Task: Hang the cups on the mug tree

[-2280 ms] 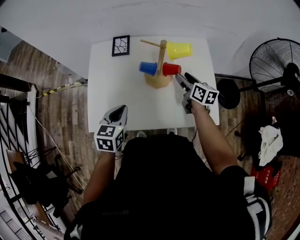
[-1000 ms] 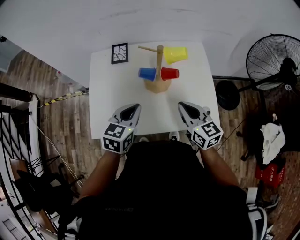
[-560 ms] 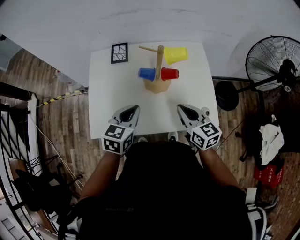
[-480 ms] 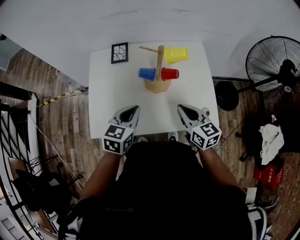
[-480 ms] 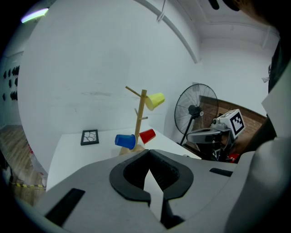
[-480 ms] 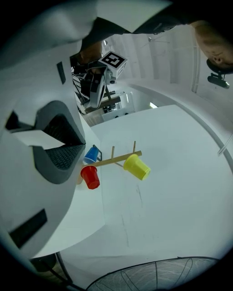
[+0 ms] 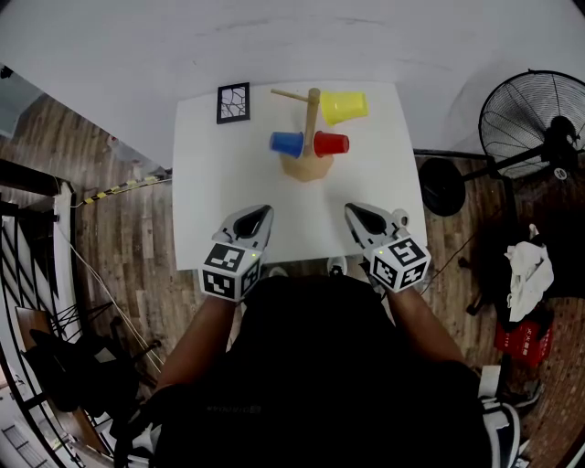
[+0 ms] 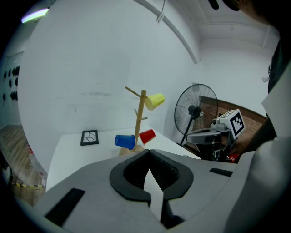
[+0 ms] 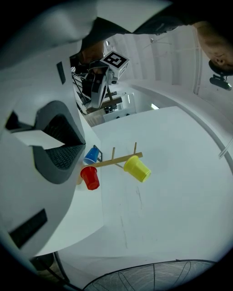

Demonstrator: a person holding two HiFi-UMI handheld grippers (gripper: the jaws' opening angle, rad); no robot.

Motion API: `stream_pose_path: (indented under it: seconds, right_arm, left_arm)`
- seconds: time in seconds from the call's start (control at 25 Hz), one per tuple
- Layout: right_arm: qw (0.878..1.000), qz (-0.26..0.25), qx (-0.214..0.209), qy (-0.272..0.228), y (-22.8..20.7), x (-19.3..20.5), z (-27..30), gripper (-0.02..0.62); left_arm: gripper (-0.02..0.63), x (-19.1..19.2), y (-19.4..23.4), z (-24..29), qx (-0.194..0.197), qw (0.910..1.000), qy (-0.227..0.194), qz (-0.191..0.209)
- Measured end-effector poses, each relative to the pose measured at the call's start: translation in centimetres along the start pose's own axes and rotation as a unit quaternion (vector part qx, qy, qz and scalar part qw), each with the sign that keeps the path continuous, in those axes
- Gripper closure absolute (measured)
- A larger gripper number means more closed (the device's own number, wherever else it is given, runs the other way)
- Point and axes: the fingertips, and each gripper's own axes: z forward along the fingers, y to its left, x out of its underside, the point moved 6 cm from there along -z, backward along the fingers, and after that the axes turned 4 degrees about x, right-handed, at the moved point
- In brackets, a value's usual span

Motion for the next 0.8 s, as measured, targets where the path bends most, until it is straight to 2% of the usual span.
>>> stream_pose_path:
  seconds: [0.8]
  right_arm:
    - [1.000, 0.005, -0.005, 0.000, -0.02, 0.12, 0.12, 0.588]
  left_arm:
    - [0.589, 0.16, 0.05, -0.02, -0.001, 1.0000, 0.001, -0.002]
